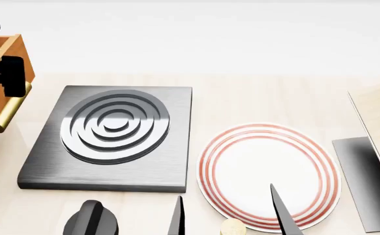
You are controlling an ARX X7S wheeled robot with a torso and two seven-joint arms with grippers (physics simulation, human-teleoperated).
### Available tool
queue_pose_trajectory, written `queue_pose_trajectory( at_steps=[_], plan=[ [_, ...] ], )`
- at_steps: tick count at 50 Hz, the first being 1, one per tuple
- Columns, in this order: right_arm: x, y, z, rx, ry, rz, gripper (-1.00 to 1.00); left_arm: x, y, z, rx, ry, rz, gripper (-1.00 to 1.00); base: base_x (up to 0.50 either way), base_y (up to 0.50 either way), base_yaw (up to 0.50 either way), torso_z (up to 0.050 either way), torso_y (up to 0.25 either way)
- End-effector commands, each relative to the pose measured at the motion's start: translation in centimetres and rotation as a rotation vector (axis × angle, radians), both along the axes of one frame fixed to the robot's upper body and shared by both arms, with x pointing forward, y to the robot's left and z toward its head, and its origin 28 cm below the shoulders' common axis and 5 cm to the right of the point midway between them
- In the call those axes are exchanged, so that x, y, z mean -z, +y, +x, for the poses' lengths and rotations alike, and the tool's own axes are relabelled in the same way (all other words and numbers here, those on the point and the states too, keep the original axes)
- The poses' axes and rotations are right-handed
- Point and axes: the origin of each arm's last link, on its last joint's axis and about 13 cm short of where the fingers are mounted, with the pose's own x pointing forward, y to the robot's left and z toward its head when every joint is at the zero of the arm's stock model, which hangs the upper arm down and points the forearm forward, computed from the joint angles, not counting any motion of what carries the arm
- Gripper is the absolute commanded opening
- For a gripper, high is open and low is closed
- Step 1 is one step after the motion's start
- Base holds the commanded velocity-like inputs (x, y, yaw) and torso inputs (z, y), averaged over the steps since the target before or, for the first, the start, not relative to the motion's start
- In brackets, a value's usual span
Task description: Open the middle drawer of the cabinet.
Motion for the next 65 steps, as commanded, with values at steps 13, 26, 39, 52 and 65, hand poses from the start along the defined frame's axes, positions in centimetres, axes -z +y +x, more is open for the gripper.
queue_pose_trajectory(
  at_steps=[13, 26, 39, 52, 65],
  plan=[
    [0.0, -0.2, 0.1, 0.014, -0.011, -0.011, 1.00, 0.8, -0.8, 0.5, 0.027, 0.050, -0.021, 1.00, 0.00, 0.00, 0.00, 0.000, 0.000],
    [0.1, -0.1, 0.2, 0.012, -0.008, -0.016, 1.00, 1.5, -0.7, 0.4, 0.017, 0.063, -0.027, 1.00, 0.00, 0.00, 0.00, 0.000, 0.000],
    [0.0, -0.1, 0.2, 0.010, -0.008, -0.014, 1.00, 1.9, -0.9, 0.4, 0.016, 0.070, -0.019, 1.00, 0.00, 0.00, 0.00, 0.000, 0.000],
    [0.0, -0.1, 0.3, 0.008, -0.007, -0.014, 1.00, 2.3, -1.1, 0.4, 0.022, 0.078, -0.016, 1.00, 0.00, 0.00, 0.00, 0.000, 0.000],
    [0.1, -0.1, 0.2, 0.007, -0.006, -0.016, 1.00, 2.9, -1.3, 0.5, 0.028, 0.084, -0.014, 1.00, 0.00, 0.00, 0.00, 0.000, 0.000]
  ],
)
